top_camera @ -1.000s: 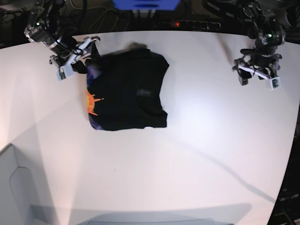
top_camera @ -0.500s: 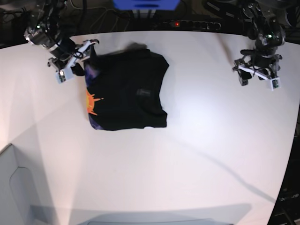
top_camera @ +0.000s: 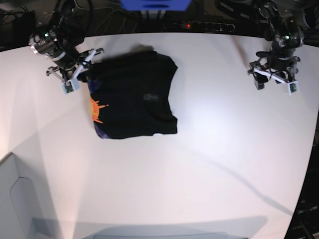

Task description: Fold the T-shirt properly

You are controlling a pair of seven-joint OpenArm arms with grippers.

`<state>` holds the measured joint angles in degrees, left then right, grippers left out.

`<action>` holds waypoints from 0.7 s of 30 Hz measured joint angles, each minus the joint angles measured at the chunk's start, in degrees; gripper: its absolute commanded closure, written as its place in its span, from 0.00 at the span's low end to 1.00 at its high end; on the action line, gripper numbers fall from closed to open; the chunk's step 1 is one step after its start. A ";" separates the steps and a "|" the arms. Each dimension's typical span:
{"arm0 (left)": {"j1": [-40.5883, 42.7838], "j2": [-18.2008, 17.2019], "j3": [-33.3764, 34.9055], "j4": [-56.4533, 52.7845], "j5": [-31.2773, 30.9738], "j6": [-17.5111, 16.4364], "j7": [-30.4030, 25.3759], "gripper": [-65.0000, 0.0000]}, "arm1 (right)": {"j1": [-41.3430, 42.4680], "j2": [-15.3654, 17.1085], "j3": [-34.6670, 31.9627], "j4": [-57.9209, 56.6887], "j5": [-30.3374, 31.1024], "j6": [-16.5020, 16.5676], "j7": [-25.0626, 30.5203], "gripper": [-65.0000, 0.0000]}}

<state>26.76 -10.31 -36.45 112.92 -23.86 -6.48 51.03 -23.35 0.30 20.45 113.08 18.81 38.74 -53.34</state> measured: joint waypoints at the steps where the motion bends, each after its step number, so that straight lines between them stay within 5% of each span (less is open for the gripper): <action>1: 0.02 0.00 0.00 0.00 0.00 0.02 -0.02 0.35 | -0.02 0.00 0.00 0.09 0.00 0.02 -0.02 1.00; 4: 0.02 0.00 0.00 0.00 0.00 0.02 0.00 0.35 | -0.15 -0.11 0.37 0.74 0.63 0.02 -0.11 1.00; 14: 0.02 0.00 0.00 0.00 -0.02 0.00 0.00 0.35 | -0.04 -0.83 14.14 1.29 20.41 0.02 -0.96 1.00; 21: -0.09 0.15 0.15 0.00 0.00 0.02 0.00 0.35 | 2.73 -1.11 17.25 -3.34 22.34 0.00 -0.83 1.00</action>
<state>26.68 -10.15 -36.29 112.92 -23.86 -6.46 51.03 -20.62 -0.82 37.69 109.73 41.15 38.74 -54.17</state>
